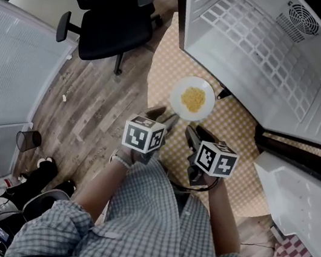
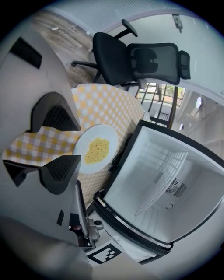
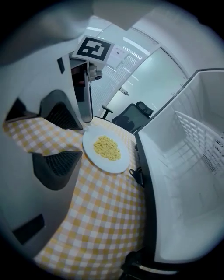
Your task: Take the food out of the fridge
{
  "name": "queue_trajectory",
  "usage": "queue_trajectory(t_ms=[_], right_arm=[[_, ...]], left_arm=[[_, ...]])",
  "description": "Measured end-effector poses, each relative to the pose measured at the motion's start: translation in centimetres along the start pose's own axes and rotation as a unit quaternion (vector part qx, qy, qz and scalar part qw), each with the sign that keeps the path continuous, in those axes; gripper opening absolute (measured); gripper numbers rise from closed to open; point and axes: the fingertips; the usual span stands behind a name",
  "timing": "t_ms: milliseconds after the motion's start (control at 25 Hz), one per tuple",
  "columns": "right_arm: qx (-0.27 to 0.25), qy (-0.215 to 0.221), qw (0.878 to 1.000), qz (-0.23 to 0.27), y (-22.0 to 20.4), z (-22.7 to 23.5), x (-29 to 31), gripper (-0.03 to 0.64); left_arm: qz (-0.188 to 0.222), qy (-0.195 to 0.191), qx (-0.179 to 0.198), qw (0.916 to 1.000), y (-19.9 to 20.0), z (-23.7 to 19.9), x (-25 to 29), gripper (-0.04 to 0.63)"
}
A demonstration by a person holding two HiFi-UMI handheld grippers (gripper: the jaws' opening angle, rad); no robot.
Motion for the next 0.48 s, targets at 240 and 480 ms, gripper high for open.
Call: queue_trajectory(t_ms=[240,480], right_arm=[[-0.055,-0.064,0.994,0.066,2.5,-0.4,-3.6,0.094],[-0.111,-0.095,0.976,0.163,5.7,-2.0,-8.2,0.021]], left_arm=[[0.041,0.025,0.072,0.9962,2.0,1.9,-2.3,0.059],[0.095,-0.006,0.146,0.9846,4.4,6.3,-4.4,0.008]])
Point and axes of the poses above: the fingertips, and each gripper's own axes: x forward along the fingers, z to its right, y out of its top, and after that the axes turned 4 degrees about -z, right-handed
